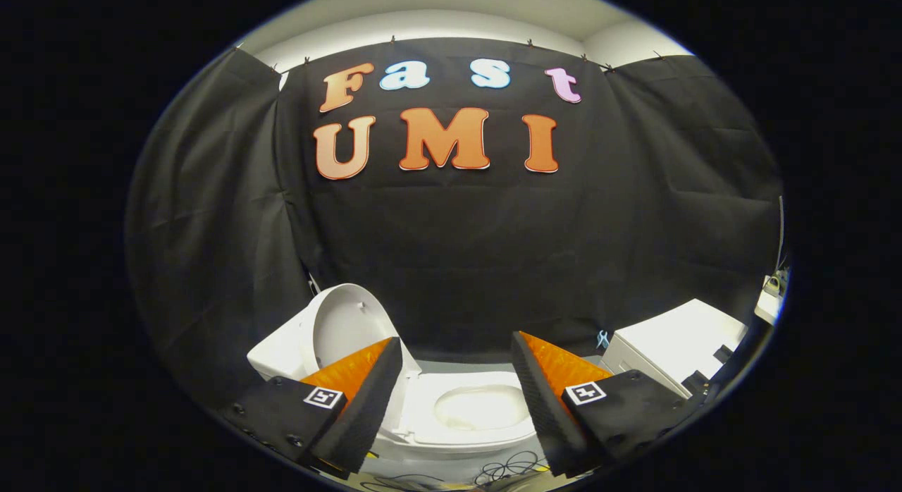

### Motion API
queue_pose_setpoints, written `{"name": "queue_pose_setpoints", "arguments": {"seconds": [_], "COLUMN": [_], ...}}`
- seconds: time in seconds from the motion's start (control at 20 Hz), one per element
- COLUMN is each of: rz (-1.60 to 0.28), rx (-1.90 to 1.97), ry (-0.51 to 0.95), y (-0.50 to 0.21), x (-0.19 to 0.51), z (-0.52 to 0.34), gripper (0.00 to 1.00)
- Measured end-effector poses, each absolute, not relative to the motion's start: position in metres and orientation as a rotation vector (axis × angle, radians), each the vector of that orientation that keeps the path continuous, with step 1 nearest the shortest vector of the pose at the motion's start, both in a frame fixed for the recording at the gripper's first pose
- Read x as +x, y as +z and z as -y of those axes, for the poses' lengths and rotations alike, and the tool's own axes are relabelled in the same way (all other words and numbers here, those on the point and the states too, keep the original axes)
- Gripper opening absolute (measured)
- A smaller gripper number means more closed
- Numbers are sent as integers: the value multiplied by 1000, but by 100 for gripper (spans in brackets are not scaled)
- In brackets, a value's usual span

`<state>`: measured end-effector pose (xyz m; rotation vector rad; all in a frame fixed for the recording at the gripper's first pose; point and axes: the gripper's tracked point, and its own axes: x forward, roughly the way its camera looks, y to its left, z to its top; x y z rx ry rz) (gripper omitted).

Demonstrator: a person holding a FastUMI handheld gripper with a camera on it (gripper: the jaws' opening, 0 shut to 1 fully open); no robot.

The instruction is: Open the toilet lid.

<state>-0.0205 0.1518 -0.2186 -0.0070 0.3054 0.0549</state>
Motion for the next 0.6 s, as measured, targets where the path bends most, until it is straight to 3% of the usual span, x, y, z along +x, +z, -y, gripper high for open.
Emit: {"name": "queue_pose_setpoints", "arguments": {"seconds": [0.6], "rz": [-249], "rx": [21], "ry": [16], "y": [-192], "x": [-27], "z": [-116], "gripper": [99]}}
